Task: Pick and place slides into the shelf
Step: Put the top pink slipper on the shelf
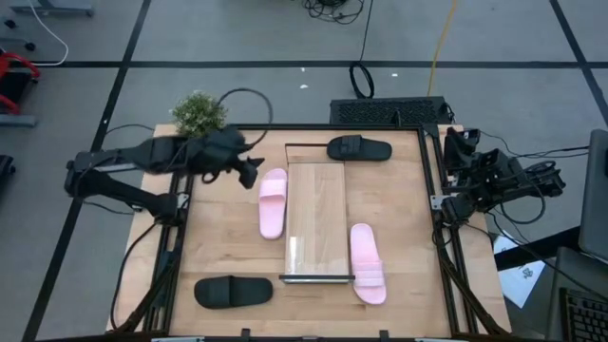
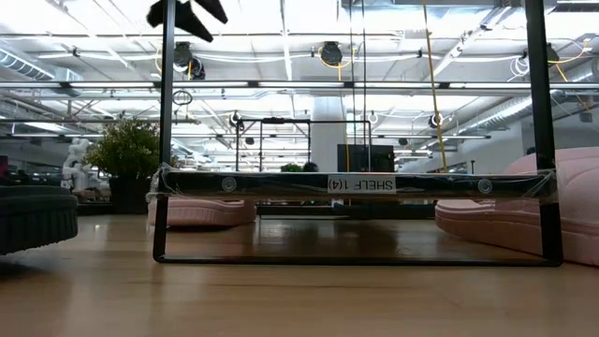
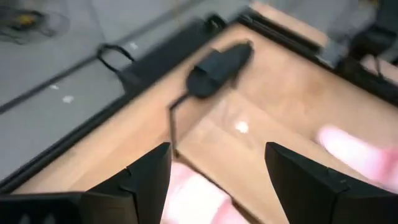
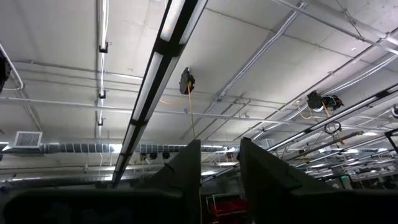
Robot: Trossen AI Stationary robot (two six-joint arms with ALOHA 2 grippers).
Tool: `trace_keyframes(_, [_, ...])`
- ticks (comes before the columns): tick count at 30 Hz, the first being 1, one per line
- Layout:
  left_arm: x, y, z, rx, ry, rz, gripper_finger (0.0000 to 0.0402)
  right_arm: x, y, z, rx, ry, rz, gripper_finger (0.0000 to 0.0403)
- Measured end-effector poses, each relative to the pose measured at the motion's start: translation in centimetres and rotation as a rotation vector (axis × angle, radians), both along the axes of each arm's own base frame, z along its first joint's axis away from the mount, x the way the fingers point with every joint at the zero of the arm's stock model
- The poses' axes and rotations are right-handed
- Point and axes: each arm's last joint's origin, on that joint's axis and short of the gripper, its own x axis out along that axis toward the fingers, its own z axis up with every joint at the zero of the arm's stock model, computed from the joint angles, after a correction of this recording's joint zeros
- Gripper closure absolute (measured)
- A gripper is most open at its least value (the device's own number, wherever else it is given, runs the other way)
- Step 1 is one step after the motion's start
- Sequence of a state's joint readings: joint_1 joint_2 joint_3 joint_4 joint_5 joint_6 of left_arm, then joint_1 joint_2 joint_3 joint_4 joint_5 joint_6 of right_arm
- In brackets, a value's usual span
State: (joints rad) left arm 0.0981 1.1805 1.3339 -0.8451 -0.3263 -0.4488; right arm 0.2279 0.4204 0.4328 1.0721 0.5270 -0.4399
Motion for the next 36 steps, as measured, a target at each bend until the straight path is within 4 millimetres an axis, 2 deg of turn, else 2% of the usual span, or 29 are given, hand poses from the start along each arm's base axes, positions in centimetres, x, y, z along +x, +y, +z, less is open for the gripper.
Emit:
trace_keyframes(4, [2.4,1.5,-0.1,-0.108,0.051,-0.158,0.0147,0.0,0.0,0.0,-0.004,0.002,-0.005,0.0303])
trace_keyframes(8, [4.2,3.1,-3.1,-0.180,0.228,-0.244,0.0147,0.0,0.0,0.0,-0.010,0.007,-0.013,0.0303])
trace_keyframes(12, [4.7,5.2,-6.4,-0.258,0.467,-0.245,0.0147,0.0,0.0,0.0,-0.010,0.007,-0.014,0.0303])
trace_keyframes(18, [5.8,8.1,-9.1,-0.335,0.528,-0.370,0.0147,0.0,0.0,0.0,-0.015,0.013,-0.019,0.0303])
trace_keyframes(26, [5.3,11.8,-11.0,-0.407,0.495,-0.473,0.0147,0.1,0.0,-0.1,-0.025,0.026,-0.029,0.0303])
trace_keyframes(36, [2.3,16.6,-10.9,-0.458,0.359,-0.468,0.0147,0.1,0.0,-0.1,-0.037,0.038,-0.049,0.0303])
